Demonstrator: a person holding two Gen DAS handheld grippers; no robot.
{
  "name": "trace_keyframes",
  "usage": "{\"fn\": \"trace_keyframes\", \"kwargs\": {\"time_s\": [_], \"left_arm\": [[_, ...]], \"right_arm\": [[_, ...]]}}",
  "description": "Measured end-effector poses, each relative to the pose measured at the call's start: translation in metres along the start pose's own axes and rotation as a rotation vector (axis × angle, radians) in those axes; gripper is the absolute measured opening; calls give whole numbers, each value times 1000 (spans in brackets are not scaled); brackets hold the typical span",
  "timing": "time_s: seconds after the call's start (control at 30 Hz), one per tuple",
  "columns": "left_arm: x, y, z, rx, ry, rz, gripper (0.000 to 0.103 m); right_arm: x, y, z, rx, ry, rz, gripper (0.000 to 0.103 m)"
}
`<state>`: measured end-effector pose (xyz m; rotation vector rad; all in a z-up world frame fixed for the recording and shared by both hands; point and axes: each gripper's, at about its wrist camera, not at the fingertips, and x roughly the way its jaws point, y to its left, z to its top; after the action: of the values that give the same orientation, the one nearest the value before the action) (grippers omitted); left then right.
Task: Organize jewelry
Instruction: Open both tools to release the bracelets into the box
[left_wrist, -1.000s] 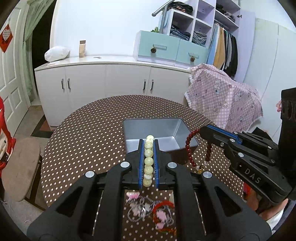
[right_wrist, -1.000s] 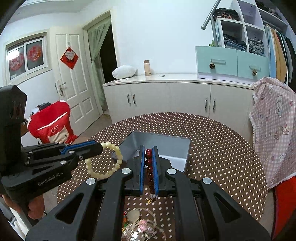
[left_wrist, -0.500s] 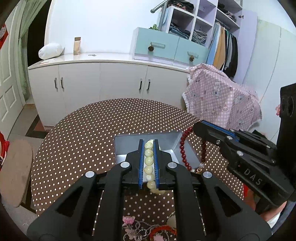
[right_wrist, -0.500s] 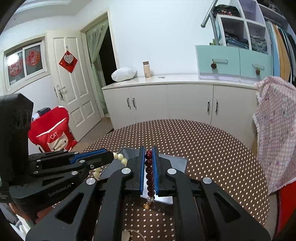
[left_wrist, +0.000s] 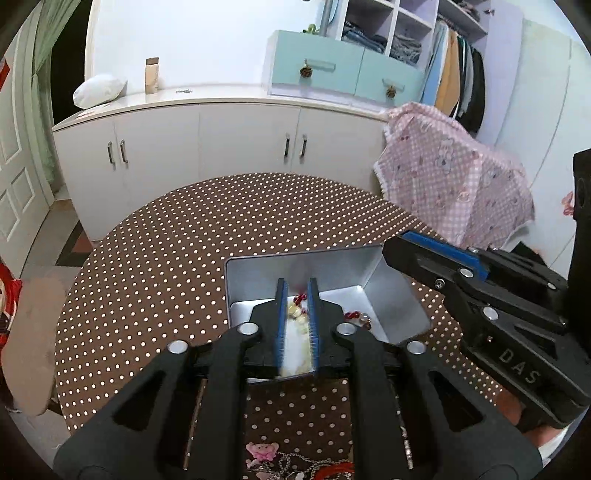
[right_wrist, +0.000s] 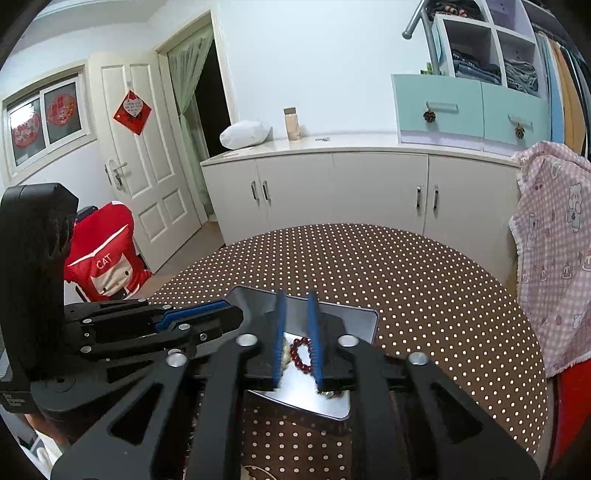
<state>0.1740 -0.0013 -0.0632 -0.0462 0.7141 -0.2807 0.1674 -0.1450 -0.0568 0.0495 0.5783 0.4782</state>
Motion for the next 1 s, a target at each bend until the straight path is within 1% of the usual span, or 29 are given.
{"fn": "trace_keyframes", "kwargs": {"time_s": [0.07,0.1,0.13,0.17,0.23,0.33,0.6,1.0], "left_arm": [[-2,3,-1,-9,-14,73,59],[-4,6,-1,-17,-31,87,63],[-6,9,-1,-28,-45,74,65],[-8,11,-2,-42,-38,47,66],[-9,12,-3,-49,-32,32,66],[-8,8,-5,-32,-33,67,66],[-7,7,-10,-44,-12,70,66],[-24,0,-22,-41,-21,85,66]], "right_arm": [[-3,-6,-1,15,-8,-23,36],[-4,-9,-1,24,-10,-24,41],[-6,-14,-3,39,-11,-31,52],[-6,-15,-3,42,-10,-36,55],[-5,-17,-5,43,-1,-46,56],[-5,-17,-9,38,10,-45,58],[-10,-19,-15,39,16,-56,59],[-26,-16,-25,39,12,-68,62]]}}
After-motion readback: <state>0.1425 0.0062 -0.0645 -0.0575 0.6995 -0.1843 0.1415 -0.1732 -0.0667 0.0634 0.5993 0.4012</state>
